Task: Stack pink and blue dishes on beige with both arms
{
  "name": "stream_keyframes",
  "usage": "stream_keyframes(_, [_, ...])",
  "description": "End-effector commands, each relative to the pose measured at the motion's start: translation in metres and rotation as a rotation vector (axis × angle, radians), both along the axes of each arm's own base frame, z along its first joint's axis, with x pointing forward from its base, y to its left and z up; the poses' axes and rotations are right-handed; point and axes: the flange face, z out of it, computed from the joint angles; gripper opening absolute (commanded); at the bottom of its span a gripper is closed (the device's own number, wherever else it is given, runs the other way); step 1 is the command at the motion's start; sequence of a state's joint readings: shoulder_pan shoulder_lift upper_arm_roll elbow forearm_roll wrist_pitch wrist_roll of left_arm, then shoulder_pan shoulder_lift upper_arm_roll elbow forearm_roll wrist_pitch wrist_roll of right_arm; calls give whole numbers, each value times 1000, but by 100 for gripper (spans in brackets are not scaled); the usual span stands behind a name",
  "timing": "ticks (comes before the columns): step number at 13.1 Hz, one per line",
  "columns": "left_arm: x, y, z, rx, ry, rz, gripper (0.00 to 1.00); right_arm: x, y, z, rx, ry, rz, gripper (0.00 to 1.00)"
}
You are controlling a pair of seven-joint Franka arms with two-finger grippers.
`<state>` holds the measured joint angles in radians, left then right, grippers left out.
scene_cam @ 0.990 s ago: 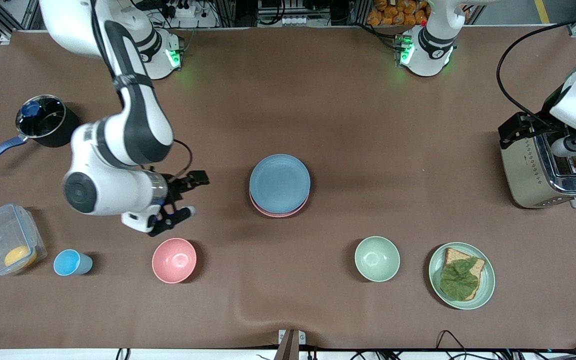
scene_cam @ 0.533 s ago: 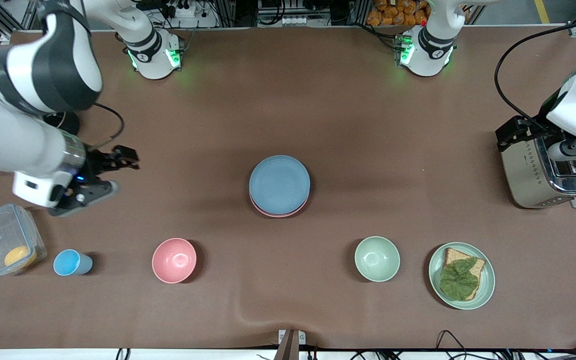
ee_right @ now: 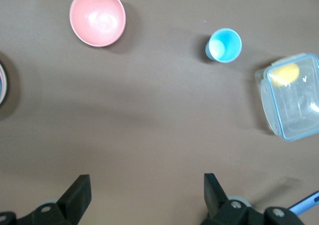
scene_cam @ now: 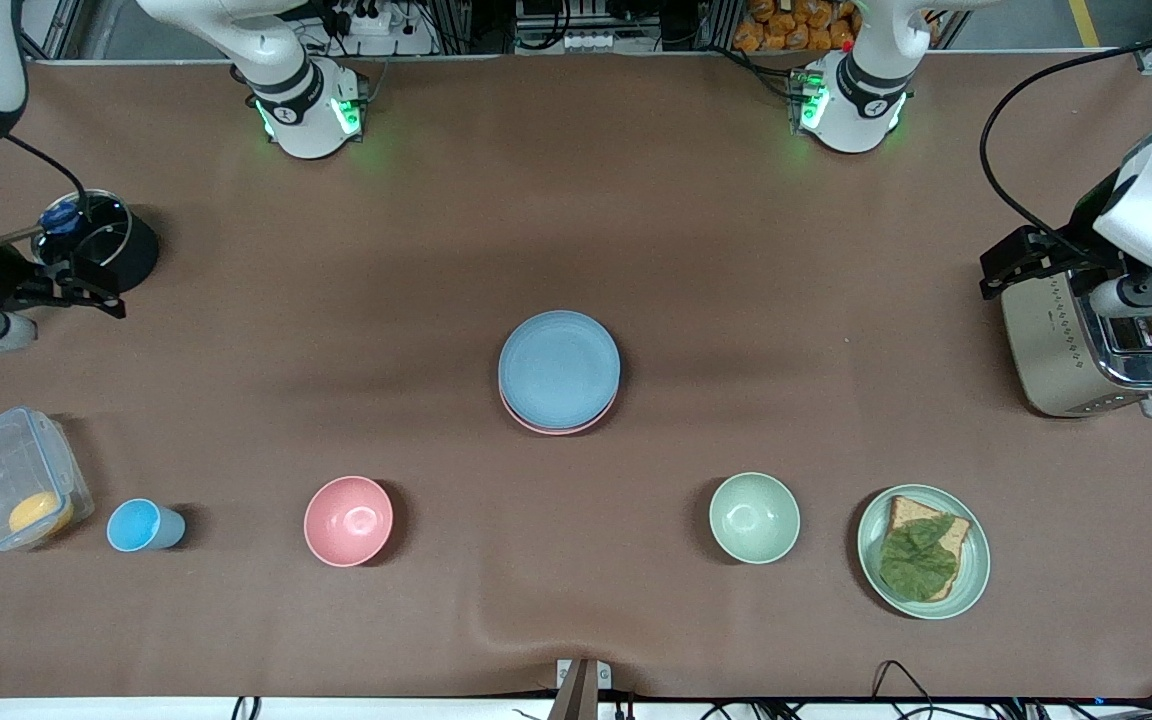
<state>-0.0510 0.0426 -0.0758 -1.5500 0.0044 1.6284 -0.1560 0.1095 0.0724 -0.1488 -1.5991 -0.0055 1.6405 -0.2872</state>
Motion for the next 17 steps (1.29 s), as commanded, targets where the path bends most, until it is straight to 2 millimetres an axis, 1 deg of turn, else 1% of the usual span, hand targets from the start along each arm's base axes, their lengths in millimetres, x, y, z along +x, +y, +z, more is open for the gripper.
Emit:
stream_keyframes(1, [-5, 0, 7, -20, -1, 3, 100, -34, -6, -4, -18, -1, -11, 100])
stream_keyframes(3, [-5, 2, 7, -17, -2, -7, 100, -40, -7, -4, -16, 42, -17, 100])
stream_keyframes(8, [-4, 3, 9, -8, -8, -6, 100, -36, -8, -5, -17, 44, -18, 100])
stream_keyframes(9, [-2, 3, 19, -11, -27, -6, 100, -37, -8, -3, -17, 42, -18, 100])
stream_keyframes(10, [-1, 3, 22, -10, -34, -8, 100, -37, -8, -3, -17, 45, -18, 100])
stream_keyframes(13, [-2, 4, 23, -8, -25, -6, 100, -36, -7, -2, -17, 39, -15, 100])
stream_keyframes(15, [-4, 4, 22, -1, -9, -9, 100, -36, -10, -4, -17, 44, -21, 100])
stream_keyframes(17, [-5, 4, 21, 0, 2, -9, 100, -35, -9, -4, -17, 44, -17, 100])
